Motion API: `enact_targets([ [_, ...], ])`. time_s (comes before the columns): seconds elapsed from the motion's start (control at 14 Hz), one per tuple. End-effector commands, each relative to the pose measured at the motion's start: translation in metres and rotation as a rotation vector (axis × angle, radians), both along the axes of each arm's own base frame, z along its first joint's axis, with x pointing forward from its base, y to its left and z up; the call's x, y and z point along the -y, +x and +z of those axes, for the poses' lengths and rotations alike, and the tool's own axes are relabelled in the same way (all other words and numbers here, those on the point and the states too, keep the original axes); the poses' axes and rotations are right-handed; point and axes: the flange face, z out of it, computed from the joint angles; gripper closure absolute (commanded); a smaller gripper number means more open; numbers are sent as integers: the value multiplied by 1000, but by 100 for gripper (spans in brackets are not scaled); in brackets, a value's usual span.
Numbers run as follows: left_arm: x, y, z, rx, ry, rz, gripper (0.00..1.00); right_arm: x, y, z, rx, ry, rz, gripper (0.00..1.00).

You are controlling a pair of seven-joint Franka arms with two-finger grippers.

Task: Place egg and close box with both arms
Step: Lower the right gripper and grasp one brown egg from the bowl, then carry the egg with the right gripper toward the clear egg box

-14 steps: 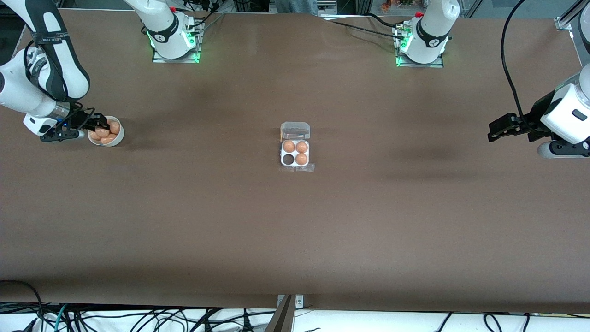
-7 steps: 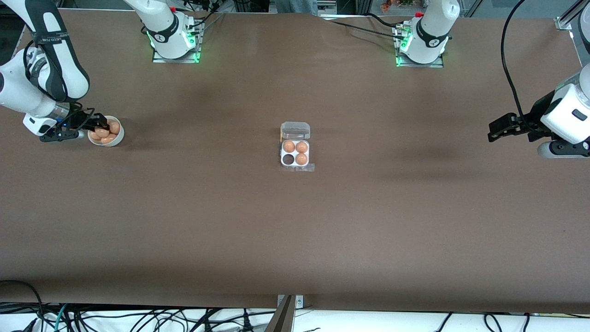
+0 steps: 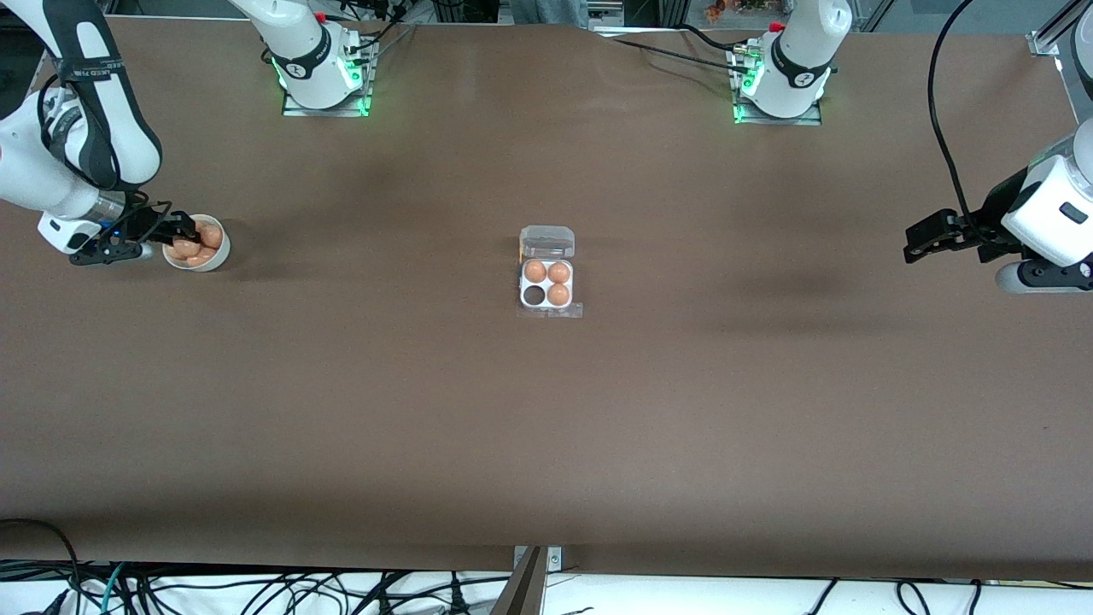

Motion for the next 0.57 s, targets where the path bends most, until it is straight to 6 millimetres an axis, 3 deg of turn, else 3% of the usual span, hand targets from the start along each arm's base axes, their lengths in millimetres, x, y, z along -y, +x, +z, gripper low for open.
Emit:
enact_targets([
  [0.0,1,2,5,-4,-13,-4,0,-7,20,22,-12,37,6,64],
  [0.29,2,2,5,-4,-13,-4,0,-44,53,54,-61,45,-24,64],
  [0.5,2,2,5,-4,-13,-6,0,-109,88,74,-123,91,-81,64],
])
